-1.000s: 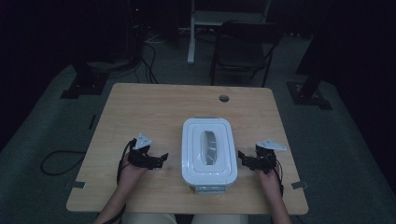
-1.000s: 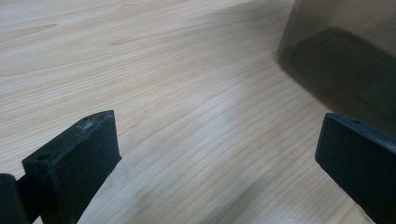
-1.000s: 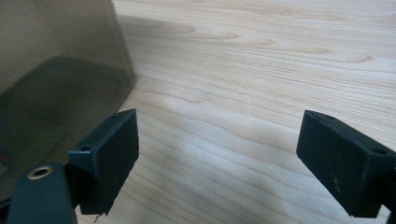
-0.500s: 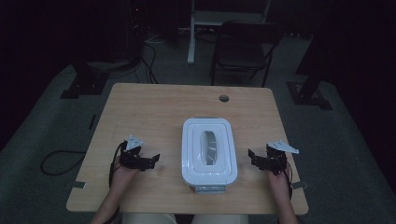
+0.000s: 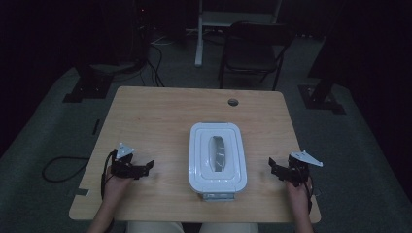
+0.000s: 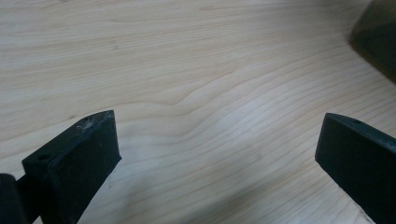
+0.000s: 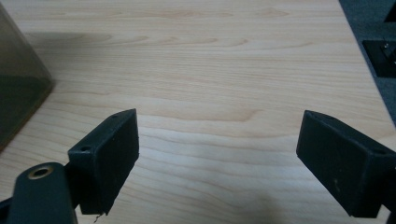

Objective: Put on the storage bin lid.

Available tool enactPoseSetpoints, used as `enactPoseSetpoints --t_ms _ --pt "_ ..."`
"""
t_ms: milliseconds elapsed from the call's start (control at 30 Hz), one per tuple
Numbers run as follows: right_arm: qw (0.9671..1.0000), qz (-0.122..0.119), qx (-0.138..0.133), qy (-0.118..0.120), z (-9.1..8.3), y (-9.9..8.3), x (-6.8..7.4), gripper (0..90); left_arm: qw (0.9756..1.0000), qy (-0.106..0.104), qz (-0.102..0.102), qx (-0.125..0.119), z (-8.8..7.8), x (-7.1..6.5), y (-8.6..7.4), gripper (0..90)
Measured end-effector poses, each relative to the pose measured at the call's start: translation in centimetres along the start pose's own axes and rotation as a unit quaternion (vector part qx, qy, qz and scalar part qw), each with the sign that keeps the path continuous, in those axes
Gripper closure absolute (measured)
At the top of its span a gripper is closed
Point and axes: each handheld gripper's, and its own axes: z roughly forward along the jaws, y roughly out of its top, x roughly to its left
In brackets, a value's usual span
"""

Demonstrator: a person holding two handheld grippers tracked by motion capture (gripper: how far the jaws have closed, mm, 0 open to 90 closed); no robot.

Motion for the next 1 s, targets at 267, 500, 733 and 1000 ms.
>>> enactPoseSetpoints --t_ms 267,500,733,1000 --pt "0.9994 0.011 0.011 -0.031 -0.5 -0.9 -1.5 13.1 0.9996 0.022 -0.020 0.002 -1.3 1.7 -1.0 0.5" --pt "0.9985 0.008 0.027 -0.046 -0.6 -1.7 -2.0 13.0 0.9981 0.040 -0.045 0.015 -2.4 3.0 -1.8 0.5" --pt "0.9966 0.018 0.050 -0.063 -0.6 -2.0 -2.1 13.4 0.9938 0.067 -0.082 0.034 -3.6 4.7 -2.8 0.5" --pt "0.9932 0.035 0.078 -0.079 -0.4 -2.1 -2.4 13.4 0.9872 0.113 -0.097 0.058 -4.3 5.4 -4.0 0.5"
